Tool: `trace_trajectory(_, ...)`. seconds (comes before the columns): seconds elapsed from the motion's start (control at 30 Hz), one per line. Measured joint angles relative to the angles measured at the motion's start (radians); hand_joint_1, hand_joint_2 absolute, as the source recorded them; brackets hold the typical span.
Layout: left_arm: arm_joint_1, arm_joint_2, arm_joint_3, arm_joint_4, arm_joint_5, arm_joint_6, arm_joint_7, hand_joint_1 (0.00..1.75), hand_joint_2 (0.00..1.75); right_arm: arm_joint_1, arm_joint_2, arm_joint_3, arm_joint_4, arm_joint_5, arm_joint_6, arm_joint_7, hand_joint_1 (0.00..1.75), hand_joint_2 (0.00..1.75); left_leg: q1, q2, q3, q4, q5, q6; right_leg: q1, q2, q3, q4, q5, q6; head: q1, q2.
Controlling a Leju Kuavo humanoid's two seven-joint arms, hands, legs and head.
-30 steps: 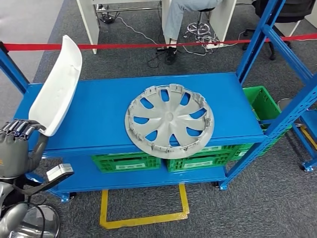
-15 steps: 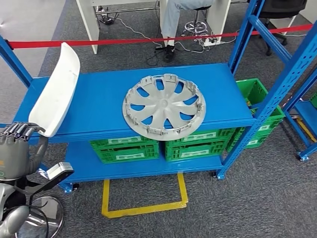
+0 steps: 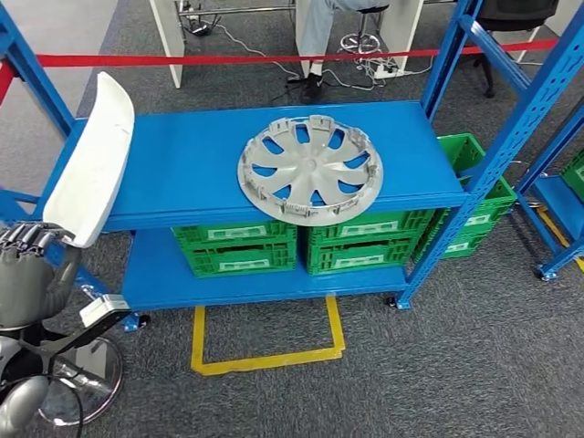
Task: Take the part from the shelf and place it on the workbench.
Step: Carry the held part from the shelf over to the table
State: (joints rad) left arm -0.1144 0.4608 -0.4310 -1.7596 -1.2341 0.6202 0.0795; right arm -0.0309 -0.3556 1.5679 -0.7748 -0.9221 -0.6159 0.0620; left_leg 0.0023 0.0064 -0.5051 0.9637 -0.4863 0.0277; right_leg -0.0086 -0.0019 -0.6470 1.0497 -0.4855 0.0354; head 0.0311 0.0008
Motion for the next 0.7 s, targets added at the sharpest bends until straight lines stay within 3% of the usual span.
trace_trajectory(0.07, -0.001, -0.001, 0.001, 0.000, 0.000, 0.000, 0.001, 1.17, 1.75, 0.000, 0.000, 0.000, 0.000, -0.003, 0.000, -0.003, 0.00, 1.75, -0.002, 0.002, -0.031, 0.000, 0.025, 0.009, -0.002, 0.000, -0.032, 0.116, -0.103, 0.003, 0.001, 0.000)
trace_trajectory(0.1, 0.000, -0.001, 0.001, 0.000, 0.000, 0.000, 0.001, 1.17, 1.75, -0.001, 0.000, 0.000, 0.000, -0.005, 0.000, -0.005, 0.00, 1.75, -0.004, 0.002, -0.047, 0.001, 0.038, 0.010, -0.002, 0.000, -0.041, 0.179, -0.134, 0.004, 0.001, 0.000)
trace_trajectory(0.13, 0.000, -0.001, 0.001, 0.000, -0.001, 0.000, 0.001, 1.17, 1.75, -0.001, 0.000, 0.000, 0.000, -0.006, 0.001, -0.006, 0.00, 1.75, -0.007, 0.002, -0.063, 0.002, 0.050, 0.010, -0.002, 0.000, -0.042, 0.223, -0.140, 0.005, 0.001, 0.000)
trace_trajectory(0.17, 0.000, -0.001, 0.001, 0.000, -0.001, 0.000, 0.001, 1.17, 1.75, -0.001, 0.000, 0.000, 0.000, -0.007, 0.001, -0.006, 0.00, 1.75, -0.009, 0.002, -0.081, 0.003, 0.064, 0.009, -0.002, 0.000, -0.029, 0.240, -0.122, 0.005, 0.001, 0.000)
trace_trajectory(0.2, 0.000, -0.001, 0.001, 0.000, -0.001, 0.000, 0.002, 1.17, 1.75, -0.001, 0.000, 0.000, 0.000, -0.008, 0.001, -0.006, 0.00, 1.75, -0.010, 0.002, -0.097, 0.004, 0.076, 0.008, -0.002, 0.000, 0.002, 0.218, -0.089, 0.003, 0.001, 0.000)
trace_trajectory(0.23, 0.000, -0.001, 0.002, 0.000, -0.001, 0.000, 0.002, 1.17, 1.75, -0.002, -0.001, 0.000, 0.000, -0.008, 0.001, -0.006, 0.00, 1.75, -0.012, 0.002, -0.111, 0.006, 0.088, 0.006, -0.001, 0.000, 0.049, 0.165, -0.060, 0.000, 0.001, 0.000)
trace_trajectory(0.27, 0.000, -0.001, 0.003, 0.000, -0.002, -0.001, 0.003, 1.17, 1.75, -0.002, -0.001, 0.000, 0.000, -0.009, 0.001, -0.006, 0.00, 1.75, -0.014, 0.002, -0.124, 0.010, 0.098, 0.003, 0.000, 0.000, 0.111, 0.087, -0.050, -0.003, 0.001, 0.000)
trace_trajectory(0.3, 0.000, -0.001, 0.005, 0.000, -0.003, -0.001, 0.004, 1.17, 1.75, -0.003, -0.002, 0.000, 0.000, -0.009, 0.000, -0.006, 0.00, 1.75, -0.015, 0.002, -0.134, 0.014, 0.107, -0.001, 0.001, 0.001, 0.169, 0.007, -0.058, -0.007, 0.000, 0.000)
trace_trajectory(0.33, -0.001, 0.000, 0.008, 0.000, -0.004, -0.002, 0.005, 1.17, 1.75, -0.004, -0.003, -0.001, -0.001, -0.009, -0.002, -0.006, 0.00, 1.75, -0.016, 0.002, -0.140, 0.017, 0.117, -0.005, 0.003, 0.002, 0.206, -0.054, -0.074, -0.011, 0.000, 0.000)
trace_trajectory(0.37, -0.002, 0.000, 0.010, 0.000, -0.006, -0.003, 0.006, 1.17, 1.75, -0.004, -0.004, -0.001, -0.002, -0.009, -0.004, -0.006, 0.00, 1.75, -0.016, 0.003, -0.145, 0.018, 0.126, -0.011, 0.006, 0.002, 0.226, -0.091, -0.087, -0.016, -0.001, 0.000)
trace_trajectory(0.43, -0.001, 0.001, 0.013, 0.000, -0.009, -0.004, 0.009, 1.17, 1.75, -0.001, -0.005, -0.001, -0.007, -0.009, -0.009, -0.006, 0.00, 1.75, -0.013, 0.003, -0.153, 0.018, 0.139, -0.022, 0.007, 0.001, 0.210, -0.101, -0.080, -0.029, 0.000, 0.000)
trace_trajectory(0.47, 0.001, 0.002, 0.014, 0.000, -0.010, -0.004, 0.010, 1.17, 1.75, 0.001, -0.006, 0.000, -0.010, -0.010, -0.010, -0.006, 0.00, 1.75, -0.011, 0.001, -0.159, 0.027, 0.121, -0.029, 0.006, -0.001, 0.200, -0.100, -0.069, -0.038, 0.000, 0.000)
trace_trajectory(0.5, 0.003, 0.004, 0.015, 0.000, -0.010, -0.005, 0.011, 1.17, 1.75, 0.002, -0.007, 0.000, -0.012, -0.010, -0.010, -0.006, 0.00, 1.75, -0.009, 0.000, -0.169, 0.054, 0.083, -0.036, 0.004, -0.004, 0.188, -0.101, -0.057, -0.046, -0.002, 0.000)
trace_trajectory(0.57, 0.005, 0.006, 0.016, 0.000, -0.011, -0.005, 0.013, 1.17, 1.75, 0.002, -0.007, 0.000, -0.014, -0.010, -0.011, -0.006, 0.00, 1.75, -0.003, -0.001, -0.192, 0.168, -0.031, -0.048, 0.003, -0.007, 0.166, -0.099, -0.033, -0.054, -0.004, 0.000)
trace_trajectory(0.6, 0.006, 0.006, 0.016, 0.000, -0.011, -0.005, 0.014, 1.17, 1.75, 0.001, -0.007, 0.000, -0.015, -0.010, -0.011, -0.006, 0.00, 1.75, 0.000, -0.001, -0.201, 0.237, -0.072, -0.053, 0.004, -0.008, 0.153, -0.096, -0.021, -0.055, -0.005, 0.000)
trace_trajectory(0.63, 0.006, 0.006, 0.016, 0.000, -0.011, -0.005, 0.015, 1.17, 1.75, 0.001, -0.007, 0.000, -0.016, -0.010, -0.012, -0.006, 0.00, 1.75, 0.002, -0.001, -0.203, 0.291, -0.090, -0.056, 0.004, -0.008, 0.139, -0.093, -0.010, -0.054, -0.005, 0.000)
trace_trajectory(0.67, 0.007, 0.006, 0.016, 0.000, -0.011, -0.005, 0.016, 1.17, 1.75, 0.002, -0.007, 0.000, -0.018, -0.010, -0.014, -0.006, 0.00, 1.75, 0.004, -0.001, -0.192, 0.315, -0.082, -0.058, 0.004, -0.008, 0.122, -0.088, 0.000, -0.053, -0.005, 0.000)
trace_trajectory(0.7, 0.008, 0.006, 0.016, 0.000, -0.011, -0.006, 0.017, 1.17, 1.75, 0.002, -0.007, 0.000, -0.019, -0.010, -0.016, -0.006, 0.00, 1.75, 0.005, -0.001, -0.167, 0.304, -0.059, -0.058, 0.004, -0.008, 0.105, -0.083, 0.008, -0.051, -0.005, 0.000)
